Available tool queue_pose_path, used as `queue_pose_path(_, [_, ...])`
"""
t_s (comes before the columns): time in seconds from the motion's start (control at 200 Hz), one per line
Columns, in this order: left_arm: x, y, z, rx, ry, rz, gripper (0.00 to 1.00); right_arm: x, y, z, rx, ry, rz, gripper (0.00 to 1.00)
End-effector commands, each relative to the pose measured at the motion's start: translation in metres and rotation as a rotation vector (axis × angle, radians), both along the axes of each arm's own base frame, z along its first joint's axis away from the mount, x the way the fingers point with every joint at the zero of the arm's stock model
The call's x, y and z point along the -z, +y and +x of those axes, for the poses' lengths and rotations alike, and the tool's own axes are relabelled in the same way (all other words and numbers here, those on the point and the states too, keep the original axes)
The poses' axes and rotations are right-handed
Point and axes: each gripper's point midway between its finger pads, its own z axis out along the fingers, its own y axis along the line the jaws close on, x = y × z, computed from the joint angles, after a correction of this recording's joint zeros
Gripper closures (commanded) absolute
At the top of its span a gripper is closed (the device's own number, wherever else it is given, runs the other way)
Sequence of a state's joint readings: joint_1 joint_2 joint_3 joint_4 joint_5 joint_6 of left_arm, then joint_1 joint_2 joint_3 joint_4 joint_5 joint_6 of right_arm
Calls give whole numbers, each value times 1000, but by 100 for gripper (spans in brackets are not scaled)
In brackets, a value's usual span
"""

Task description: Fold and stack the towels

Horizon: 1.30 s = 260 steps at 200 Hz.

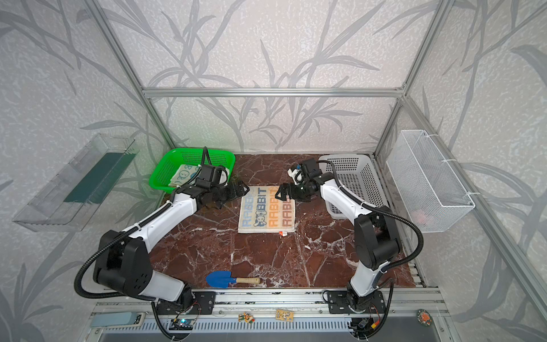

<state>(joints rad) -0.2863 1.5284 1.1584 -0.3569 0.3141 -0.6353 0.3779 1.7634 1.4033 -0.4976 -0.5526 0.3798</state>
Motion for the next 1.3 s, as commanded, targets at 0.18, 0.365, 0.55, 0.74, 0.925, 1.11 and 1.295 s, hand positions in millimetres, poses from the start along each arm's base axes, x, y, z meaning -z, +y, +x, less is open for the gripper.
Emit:
queue_pose_path(0.18, [17,-38,93,-86,53,-229,1,5,22,90,83,92,260,1])
queue_pose_path(0.365, [48,-42,123,-108,105,-204,1,33,34,117,111,161,309,1])
queue_pose_path(0.55, [87,-37,128,-124,155,-166,1,72,35,122,125,212,300,1])
queue_pose_path(0.74, [126,-32,117,-108,212,-118,1,110,27,117,133,242,234,1])
queue_pose_path(0.925, [150,-27,103,-76,265,-51,1,132,15,104,118,252,140,1])
queue_pose_path(1.11, [164,-21,83,-79,289,-29,1,143,-4,92,130,270,109,1])
queue_pose_path(1.295, [172,-25,58,-59,295,2,1,149,-18,68,122,275,55,1])
